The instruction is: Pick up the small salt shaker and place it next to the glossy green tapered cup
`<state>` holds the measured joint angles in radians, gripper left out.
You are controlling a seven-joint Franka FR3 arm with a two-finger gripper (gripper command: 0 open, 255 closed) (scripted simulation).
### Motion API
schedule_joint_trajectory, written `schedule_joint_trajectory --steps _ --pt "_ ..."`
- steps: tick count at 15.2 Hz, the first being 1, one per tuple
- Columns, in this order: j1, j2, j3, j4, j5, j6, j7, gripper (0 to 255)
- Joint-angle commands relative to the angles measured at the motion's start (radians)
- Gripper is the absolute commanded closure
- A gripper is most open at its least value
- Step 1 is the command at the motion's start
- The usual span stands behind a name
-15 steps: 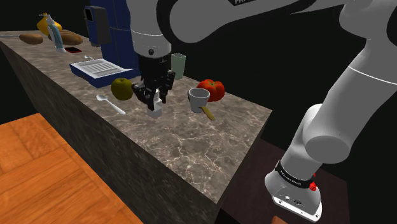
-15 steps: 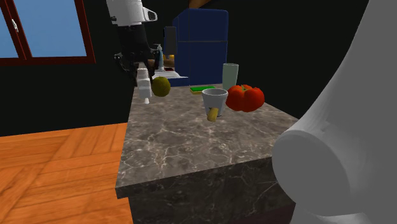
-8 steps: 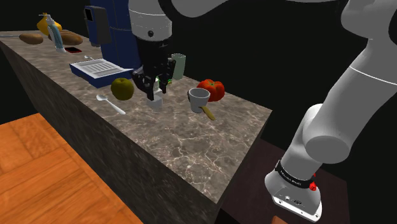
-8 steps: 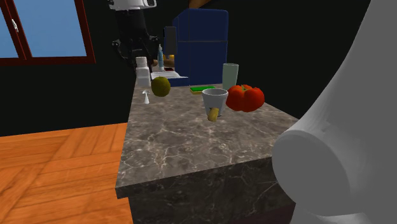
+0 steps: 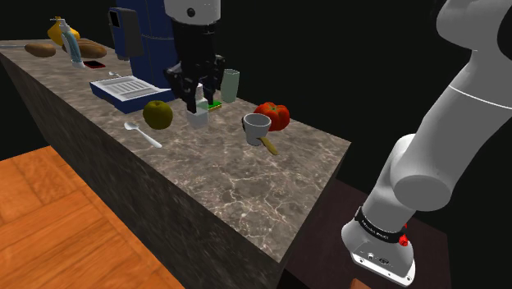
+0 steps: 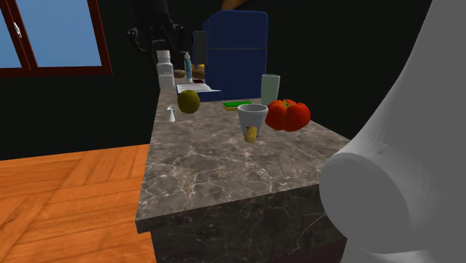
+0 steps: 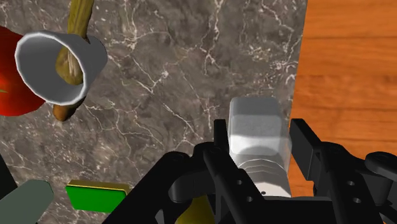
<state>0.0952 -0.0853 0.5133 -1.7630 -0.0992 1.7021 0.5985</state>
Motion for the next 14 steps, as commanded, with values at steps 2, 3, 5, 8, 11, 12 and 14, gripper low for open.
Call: schedule_joint_trajectory --steps 2,3,5,8,11,12,14 --pt "-0.001 0.000 -0.001 0.045 0.000 -0.045 -0.006 255" --pt "-0.001 0.003 0.000 0.062 -0.001 -0.059 -0.007 255" --pt "0.000 0.010 0.001 0.096 -0.004 -0.087 -0.007 255" --pt "0.001 0.022 0.004 0.149 -0.010 -0.130 -0.008 255" --pt "-0.022 0.015 -0.024 0.150 -0.007 -0.130 -0.059 255" --pt "-0.033 0.012 -0.038 0.145 -0.006 -0.126 -0.084 255" --pt "-0.056 0.010 -0.064 0.140 -0.006 -0.117 -0.132 255"
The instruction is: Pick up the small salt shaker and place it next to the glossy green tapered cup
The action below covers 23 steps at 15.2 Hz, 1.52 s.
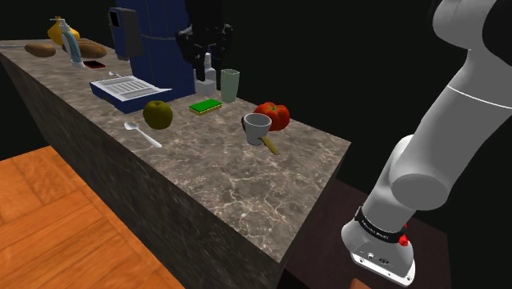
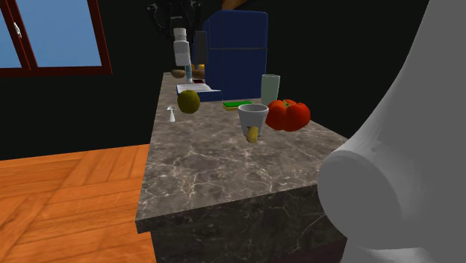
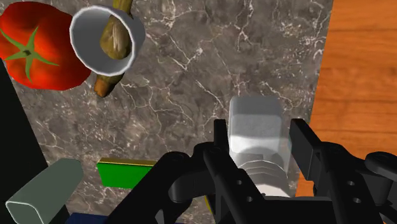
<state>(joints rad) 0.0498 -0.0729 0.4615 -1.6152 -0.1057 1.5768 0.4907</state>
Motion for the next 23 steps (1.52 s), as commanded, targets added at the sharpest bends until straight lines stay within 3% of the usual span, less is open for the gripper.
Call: schedule_joint_trajectory --steps 1,13,23 --pt "-0.021 -0.002 -0.026 -0.009 0.001 0.013 -0.048 255" --pt "-0.144 0.090 -0.164 0.084 -0.023 0.038 -0.308 255" --pt "-0.236 0.286 -0.248 0.332 -0.048 0.004 -0.497 255"
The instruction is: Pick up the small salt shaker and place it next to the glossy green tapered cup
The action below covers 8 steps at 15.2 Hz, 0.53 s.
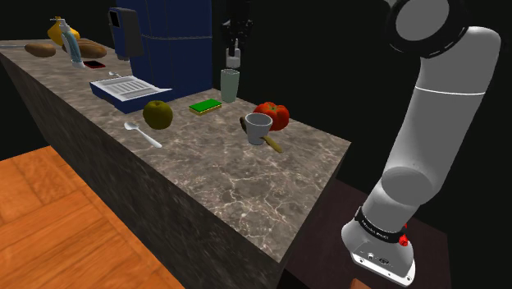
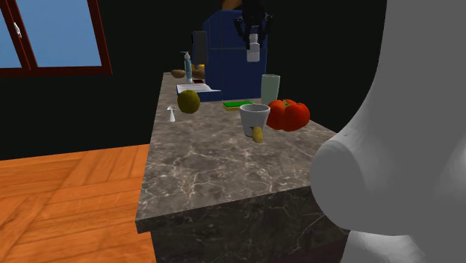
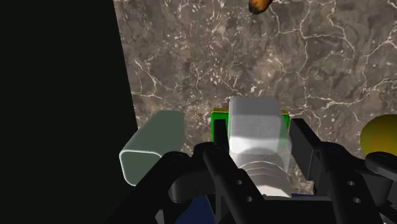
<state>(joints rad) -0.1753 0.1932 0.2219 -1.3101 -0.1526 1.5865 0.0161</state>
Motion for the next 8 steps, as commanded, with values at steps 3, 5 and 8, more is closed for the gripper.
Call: schedule_joint_trajectory --steps 3,5,8 --pt "-0.036 0.106 -0.028 0.148 -0.009 -0.035 -0.076 255" --pt "-0.040 0.108 -0.030 0.137 -0.008 -0.022 -0.080 255" --pt "-0.046 0.088 -0.030 0.066 -0.004 0.029 -0.077 255"
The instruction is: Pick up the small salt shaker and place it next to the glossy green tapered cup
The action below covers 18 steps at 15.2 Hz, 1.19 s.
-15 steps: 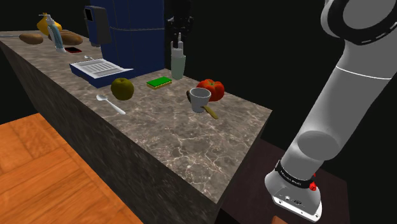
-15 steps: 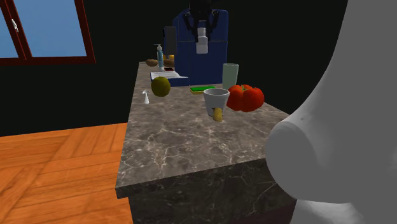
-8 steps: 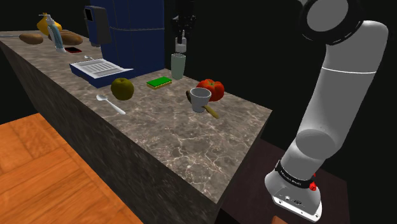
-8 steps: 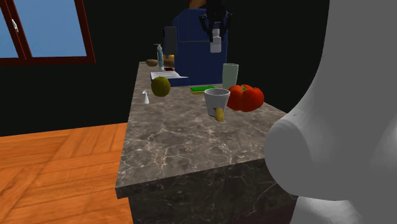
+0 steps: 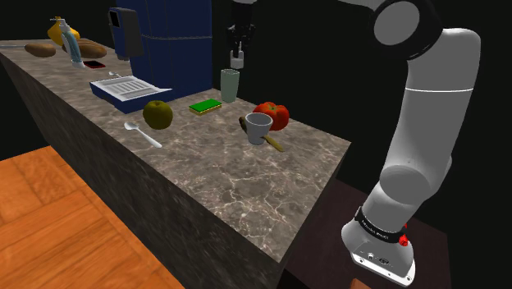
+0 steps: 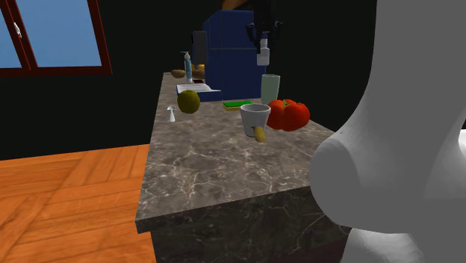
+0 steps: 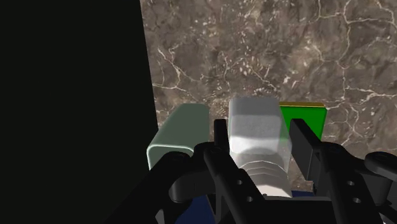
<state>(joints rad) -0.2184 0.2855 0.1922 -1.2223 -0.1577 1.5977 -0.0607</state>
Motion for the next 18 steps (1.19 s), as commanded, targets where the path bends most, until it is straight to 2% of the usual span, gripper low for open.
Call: schedule_joint_trajectory --steps 1,18 --pt "-0.004 -0.010 -0.001 -0.044 0.002 0.035 0.001 255" --pt "-0.019 -0.052 -0.004 -0.332 0.005 0.281 0.022 255"
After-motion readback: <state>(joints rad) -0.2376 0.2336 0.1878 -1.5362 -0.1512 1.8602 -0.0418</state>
